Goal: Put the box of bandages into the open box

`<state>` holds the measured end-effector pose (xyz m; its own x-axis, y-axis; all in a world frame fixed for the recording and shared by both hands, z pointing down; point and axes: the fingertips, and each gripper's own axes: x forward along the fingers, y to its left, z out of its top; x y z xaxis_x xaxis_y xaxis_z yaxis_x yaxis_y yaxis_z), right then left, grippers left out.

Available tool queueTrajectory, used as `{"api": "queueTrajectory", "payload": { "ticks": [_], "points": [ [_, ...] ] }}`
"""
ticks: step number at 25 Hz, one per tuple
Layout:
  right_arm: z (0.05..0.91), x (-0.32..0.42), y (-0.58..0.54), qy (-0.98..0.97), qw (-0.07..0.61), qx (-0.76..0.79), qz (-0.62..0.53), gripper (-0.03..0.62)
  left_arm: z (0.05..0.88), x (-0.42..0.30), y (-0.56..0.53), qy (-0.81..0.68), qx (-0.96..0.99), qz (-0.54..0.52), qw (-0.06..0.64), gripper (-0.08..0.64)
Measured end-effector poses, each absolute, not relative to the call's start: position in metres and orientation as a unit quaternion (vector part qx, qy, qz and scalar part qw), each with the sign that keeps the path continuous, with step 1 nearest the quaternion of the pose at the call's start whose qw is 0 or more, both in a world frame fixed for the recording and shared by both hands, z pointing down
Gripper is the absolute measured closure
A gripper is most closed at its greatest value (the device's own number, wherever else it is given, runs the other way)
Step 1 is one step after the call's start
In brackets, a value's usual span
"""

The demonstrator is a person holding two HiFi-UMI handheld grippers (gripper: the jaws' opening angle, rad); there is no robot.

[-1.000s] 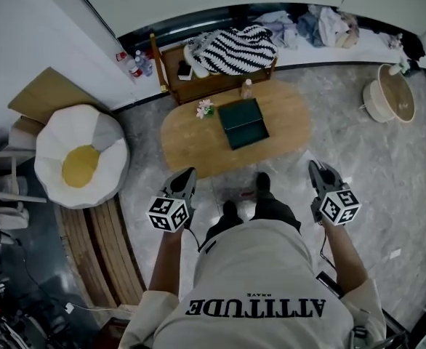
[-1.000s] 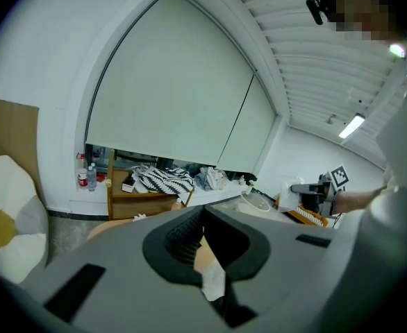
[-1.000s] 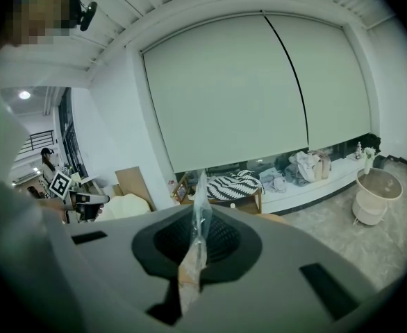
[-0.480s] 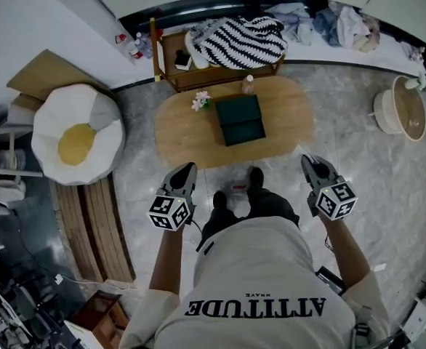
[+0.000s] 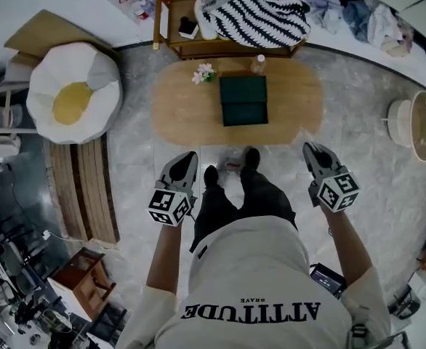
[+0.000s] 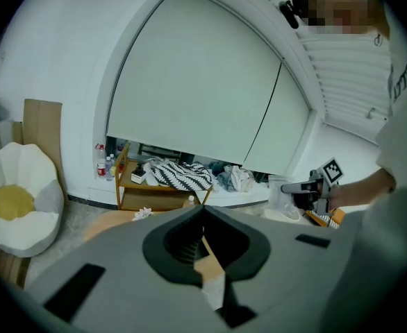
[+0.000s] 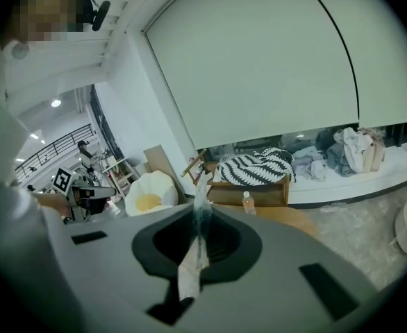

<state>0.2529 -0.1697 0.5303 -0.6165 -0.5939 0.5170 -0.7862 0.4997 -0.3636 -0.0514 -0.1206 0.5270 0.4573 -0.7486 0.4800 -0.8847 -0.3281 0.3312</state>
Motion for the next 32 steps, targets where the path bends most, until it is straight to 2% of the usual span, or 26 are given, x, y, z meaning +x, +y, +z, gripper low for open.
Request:
{"api": "queueTrajectory", "payload": {
  "ticks": [16,32],
  "points": [
    [0.609,0.226,-0.201,-0.871,0.197,0.318,0.319,0.565,0.575,-0.026,-0.131,-0.537,0.776,0.14,0.299,0.538],
    [0.703,0.19,-0.225,-0.857,0.238,0.331,0.314,0.565,0.658,-0.065,-0.166,-0.513,0.78,0.164,0.32,0.538]
  ]
}}
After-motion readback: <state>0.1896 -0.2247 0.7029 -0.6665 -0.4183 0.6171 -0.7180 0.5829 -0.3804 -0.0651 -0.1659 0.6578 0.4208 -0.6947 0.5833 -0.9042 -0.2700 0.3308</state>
